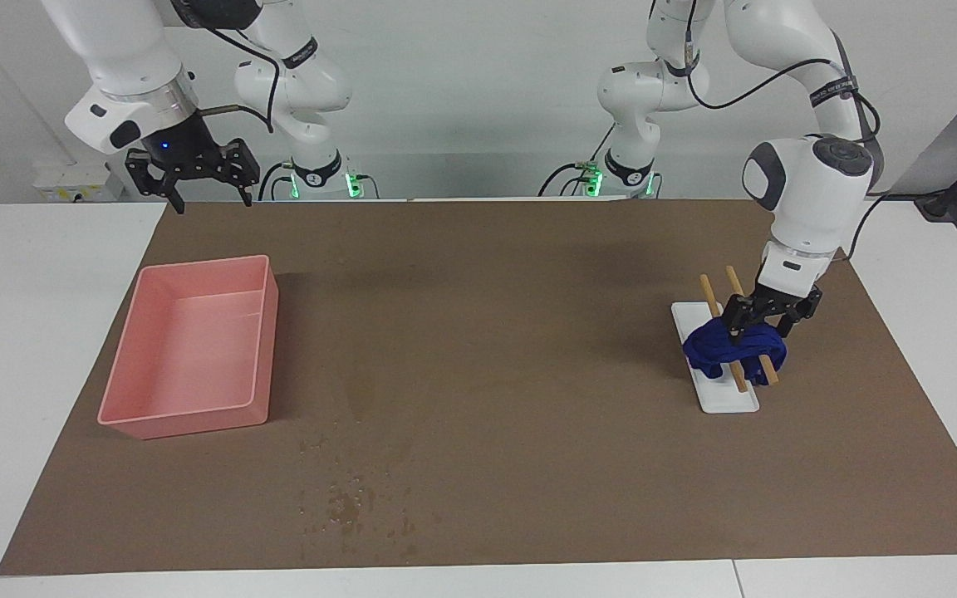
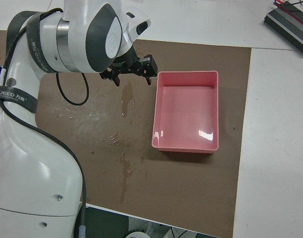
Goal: Wipe water with towel using both arms
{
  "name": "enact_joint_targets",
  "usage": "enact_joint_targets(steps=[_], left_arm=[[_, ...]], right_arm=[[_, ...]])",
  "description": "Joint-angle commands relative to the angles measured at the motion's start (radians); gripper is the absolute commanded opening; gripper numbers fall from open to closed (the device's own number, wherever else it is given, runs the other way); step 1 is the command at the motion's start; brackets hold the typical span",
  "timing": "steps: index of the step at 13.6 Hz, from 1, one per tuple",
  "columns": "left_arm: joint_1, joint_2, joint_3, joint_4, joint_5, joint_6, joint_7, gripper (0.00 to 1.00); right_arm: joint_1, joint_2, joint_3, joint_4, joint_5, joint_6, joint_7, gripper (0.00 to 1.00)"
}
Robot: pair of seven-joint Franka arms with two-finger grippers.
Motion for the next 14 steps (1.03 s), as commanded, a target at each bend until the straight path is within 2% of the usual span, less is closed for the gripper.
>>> enact_joint_targets(steps=[1, 2, 6, 7, 8, 9, 12, 14], left_arm=[[-0.008, -0.036, 0.004, -0.035, 0.018, 0.013, -0.042, 0.36], [-0.006, -0.036, 0.003, -0.034, 0.018, 0.013, -0.042, 0.32], [-0.006, -0.035, 0.004, -0.026, 0.02, 0.013, -0.042, 0.25], [-0.006, -0.035, 0.004, -0.026, 0.02, 0.013, -0.042, 0.18], [-0.006, -0.035, 0.004, -0.026, 0.02, 0.013, -0.042, 0.04], [-0.006, -0.035, 0.004, -0.026, 0.02, 0.012, -0.042, 0.0], [-0.003, -0.035, 0.003, -0.025, 0.032, 0.007, -0.042, 0.0], [0.0, -0.02, -0.002, 0.047, 0.018, -0.09, -0.083, 0.0]], right_arm=[[-0.006, -0.02, 0.005, -0.022, 0.017, 0.002, 0.009, 1.0], [-0.006, -0.023, 0.005, -0.026, 0.017, 0.002, 0.009, 1.0], [-0.005, -0.027, 0.006, -0.036, 0.017, 0.002, 0.011, 1.0], [-0.005, -0.027, 0.006, -0.038, 0.017, 0.004, 0.012, 1.0], [-0.005, -0.032, 0.006, -0.042, 0.02, 0.005, 0.022, 1.0], [-0.005, -0.038, 0.006, -0.056, 0.029, 0.005, 0.044, 1.0], [-0.005, -0.049, 0.006, -0.078, 0.084, 0.004, 0.115, 1.0], [-0.005, -0.059, 0.006, -0.096, 0.11, 0.002, 0.144, 1.0]])
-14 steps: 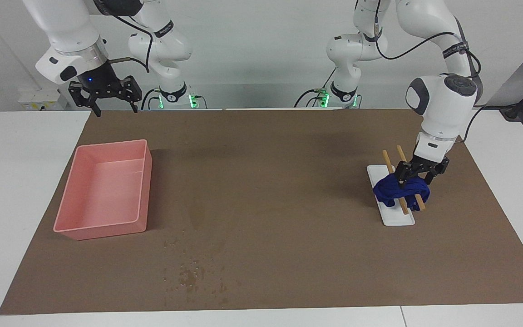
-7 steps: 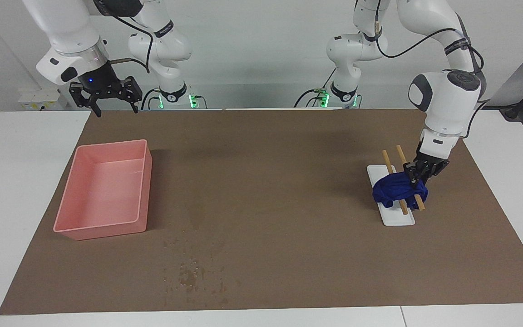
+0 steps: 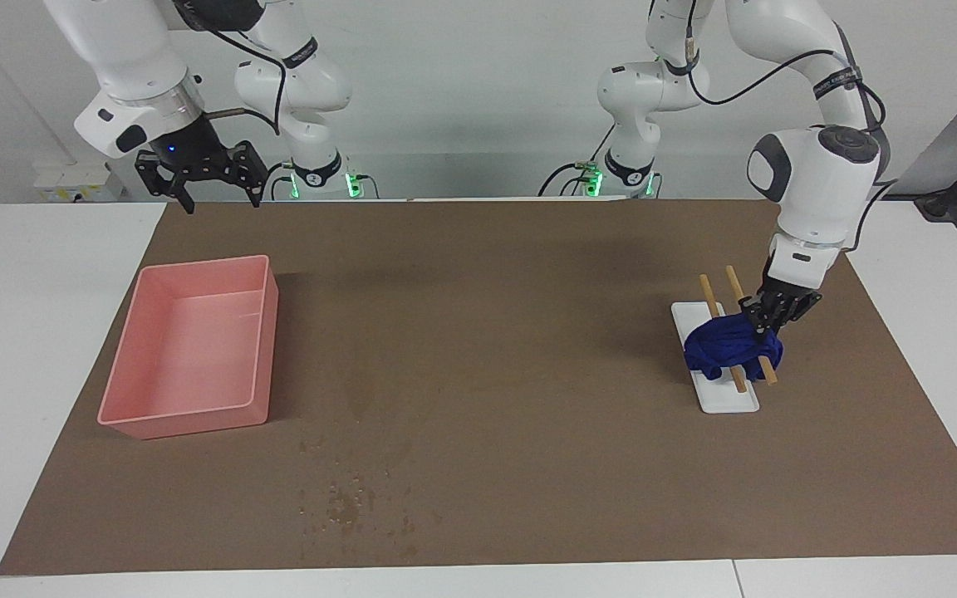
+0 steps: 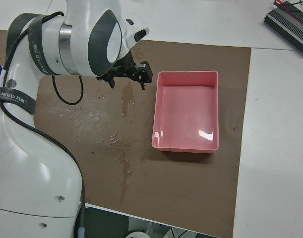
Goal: Wipe water with towel using both arms
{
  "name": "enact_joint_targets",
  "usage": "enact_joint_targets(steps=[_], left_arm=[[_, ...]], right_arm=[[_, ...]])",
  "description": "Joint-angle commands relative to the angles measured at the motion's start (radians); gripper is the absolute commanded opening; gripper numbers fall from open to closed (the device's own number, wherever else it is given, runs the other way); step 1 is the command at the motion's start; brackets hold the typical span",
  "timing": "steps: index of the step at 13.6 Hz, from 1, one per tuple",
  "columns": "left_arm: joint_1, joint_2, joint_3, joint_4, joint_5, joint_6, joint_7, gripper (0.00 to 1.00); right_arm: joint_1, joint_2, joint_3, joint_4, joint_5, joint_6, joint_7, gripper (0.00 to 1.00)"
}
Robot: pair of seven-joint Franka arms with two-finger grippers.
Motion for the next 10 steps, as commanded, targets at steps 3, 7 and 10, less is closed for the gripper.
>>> enact_joint_targets(steps=[3, 7, 10], left_arm=[[-0.024, 0.052, -0.014, 0.246, -0.124, -0.31, -0.266, 0.0], [-0.027, -0.006, -0.023, 0.288, -0.349, -0.427, -0.563, 0.0], [-0.048, -0.069, -0.04, 0.279, -0.485, -0.5, -0.847, 0.0]], right_arm=[[-0.008, -0.043, 0.005, -0.054, 0.043, 0.002, 0.038, 1.0], [-0.008, -0.043, 0.005, -0.056, 0.043, 0.001, 0.038, 1.0], [-0.006, -0.047, 0.008, -0.062, 0.046, 0.001, 0.056, 1.0]])
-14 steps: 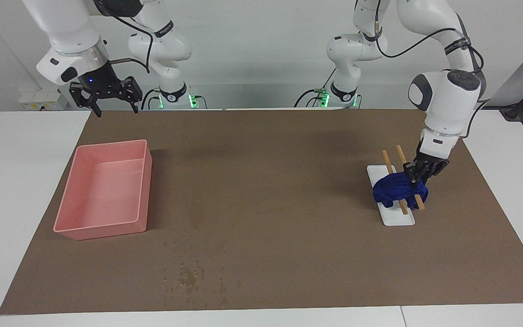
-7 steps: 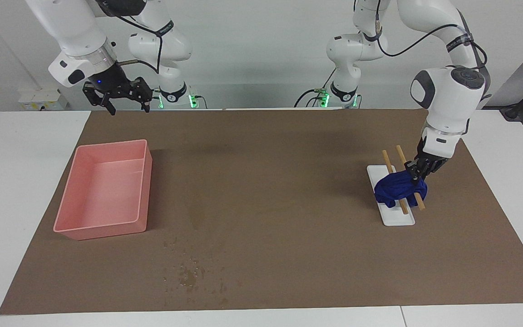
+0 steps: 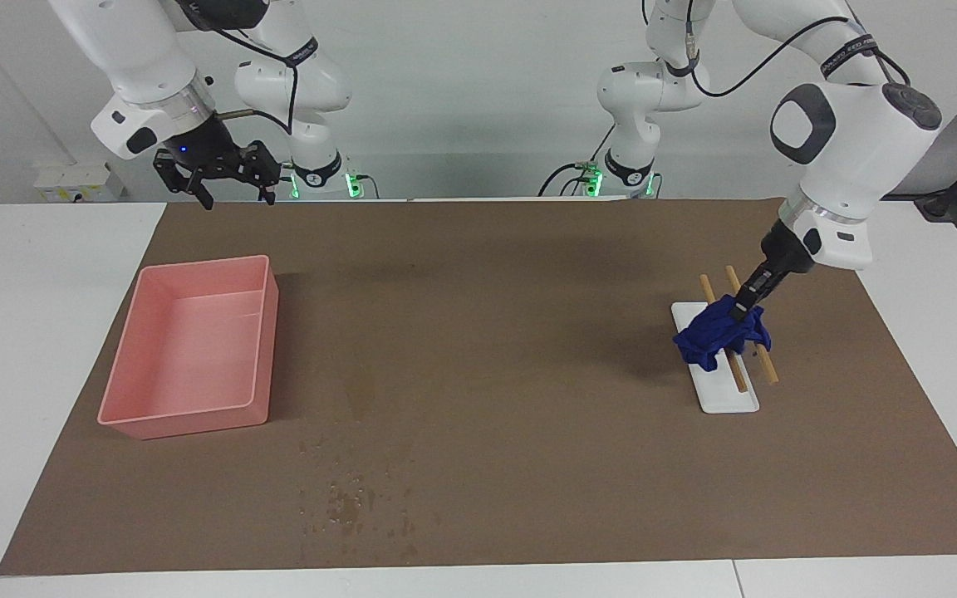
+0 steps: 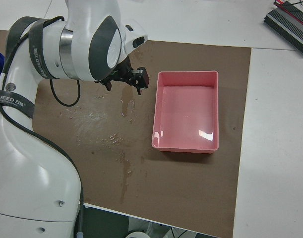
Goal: Wipe water with towel using both arms
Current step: 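Pass the blue towel from the left gripper to the right gripper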
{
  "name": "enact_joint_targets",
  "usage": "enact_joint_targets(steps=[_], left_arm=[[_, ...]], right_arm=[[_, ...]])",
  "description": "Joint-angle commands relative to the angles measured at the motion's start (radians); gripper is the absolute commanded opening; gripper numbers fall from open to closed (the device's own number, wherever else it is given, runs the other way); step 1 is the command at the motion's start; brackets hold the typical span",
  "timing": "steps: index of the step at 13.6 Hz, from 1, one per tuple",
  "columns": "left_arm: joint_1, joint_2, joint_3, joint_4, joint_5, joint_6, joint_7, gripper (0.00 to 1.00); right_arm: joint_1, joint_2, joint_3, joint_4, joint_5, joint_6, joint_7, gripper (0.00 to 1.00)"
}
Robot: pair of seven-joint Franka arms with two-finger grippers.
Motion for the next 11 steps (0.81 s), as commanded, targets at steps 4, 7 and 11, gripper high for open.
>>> enact_joint_targets(steps=[4, 7, 11], left_arm=[[-0.069, -0.062, -0.126, 0.026, -0.119, -0.015, -0.542, 0.0], [-0.07, -0.064, -0.235, 0.022, -0.167, 0.021, -0.712, 0.0], [-0.154, -0.062, -0.312, 0.013, -0.168, 0.14, -0.913, 0.0]], right_arm=[[-0.006, -0.064, 0.009, -0.117, 0.16, 0.047, 0.198, 1.0], [-0.002, -0.064, 0.01, -0.154, 0.363, 0.146, 0.461, 1.0], [0.139, -0.061, 0.012, -0.181, 0.451, 0.284, 0.793, 1.0]])
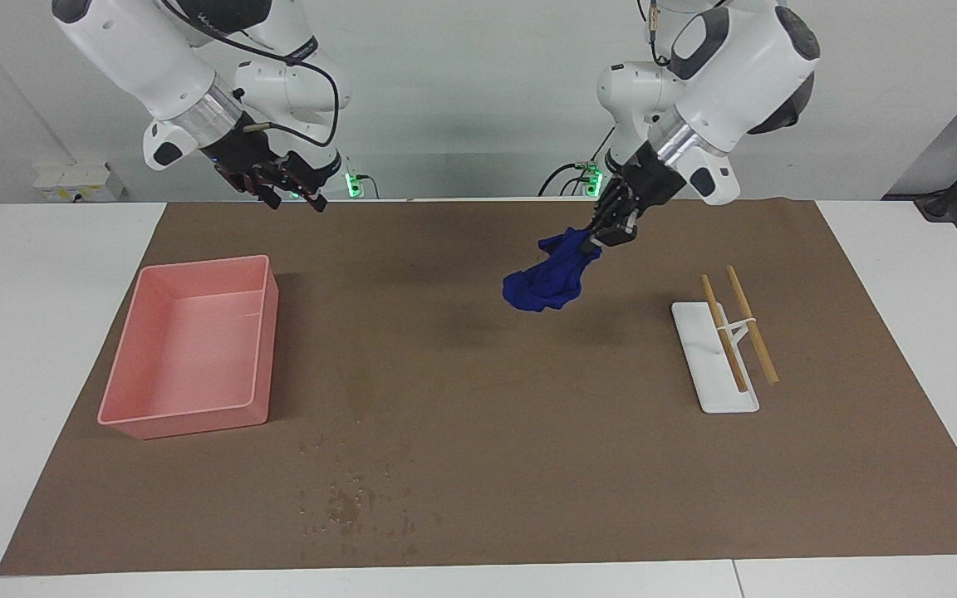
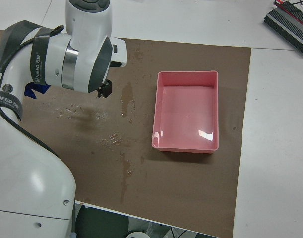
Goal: Wipe water with towel using both arms
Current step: 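Pass the blue towel from the left gripper to the right gripper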
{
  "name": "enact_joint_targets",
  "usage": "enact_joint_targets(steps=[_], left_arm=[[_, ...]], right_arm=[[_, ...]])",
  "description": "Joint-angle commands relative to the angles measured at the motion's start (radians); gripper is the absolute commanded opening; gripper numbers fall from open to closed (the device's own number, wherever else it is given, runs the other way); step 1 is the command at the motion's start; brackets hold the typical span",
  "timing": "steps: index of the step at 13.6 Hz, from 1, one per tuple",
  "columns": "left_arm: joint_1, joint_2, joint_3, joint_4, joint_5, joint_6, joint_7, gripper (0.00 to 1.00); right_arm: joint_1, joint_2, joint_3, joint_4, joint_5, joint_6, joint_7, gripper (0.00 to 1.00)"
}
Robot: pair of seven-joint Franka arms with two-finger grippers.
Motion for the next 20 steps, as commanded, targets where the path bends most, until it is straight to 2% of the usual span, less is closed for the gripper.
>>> enact_joint_targets(steps=[1, 3, 6, 8, 9, 11, 14, 15, 16, 17, 18, 19, 20], left_arm=[[-0.089, 0.0, 0.0, 0.0, -0.023, 0.09, -0.107, 0.0], [-0.149, 0.003, 0.0, 0.0, -0.023, 0.151, -0.155, 0.0], [-0.217, 0.003, 0.0, -0.002, -0.023, 0.193, -0.198, 0.0], [-0.25, 0.006, -0.001, -0.002, -0.023, 0.239, -0.237, 0.0], [-0.27, 0.006, 0.0, -0.002, -0.021, 0.265, -0.254, 0.0], [-0.295, 0.01, -0.001, 0.0, -0.02, 0.323, -0.283, 0.0], [-0.316, 0.01, -0.001, -0.003, -0.02, 0.34, -0.304, 0.0], [-0.315, 0.012, -0.001, -0.002, -0.02, 0.346, -0.304, 0.0], [-0.315, 0.012, -0.001, -0.003, -0.02, 0.345, -0.304, 0.0], [-0.315, 0.012, -0.001, -0.005, -0.02, 0.345, -0.304, 0.0], [-0.313, 0.012, -0.001, -0.005, -0.02, 0.345, -0.302, 0.0], [-0.312, 0.012, -0.001, -0.005, -0.02, 0.345, -0.301, 0.0], [-0.31, 0.012, -0.001, -0.005, -0.02, 0.345, -0.301, 0.0]], right_arm=[[0.042, -0.036, 0.002, -0.08, 0.134, 0.116, 0.225, 1.0], [0.049, -0.052, 0.002, -0.125, 0.221, 0.193, 0.351, 1.0], [0.087, -0.044, 0.002, -0.154, 0.233, 0.244, 0.407, 1.0], [0.088, -0.032, 0.002, -0.196, 0.348, 0.291, 0.425, 1.0], [0.099, -0.027, 0.002, -0.203, 0.367, 0.31, 0.459, 1.0], [0.176, -0.013, 0.002, -0.22, 0.37, 0.371, 0.505, 1.0], [0.21, -0.009, 0.002, -0.248, 0.368, 0.393, 0.485, 1.0], [0.208, -0.009, 0.002, -0.248, 0.368, 0.391, 0.467, 0.88], [0.208, -0.009, 0.002, -0.246, 0.368, 0.39, 0.45, 0.52], [0.208, -0.009, 0.002, -0.246, 0.368, 0.387, 0.447, 0.23], [0.207, -0.009, 0.002, -0.246, 0.368, 0.38, 0.445, 0.06], [0.207, -0.009, 0.002, -0.246, 0.368, 0.377, 0.444, 0.0], [0.202, -0.009, 0.002, -0.245, 0.368, 0.371, 0.437, 0.0]])
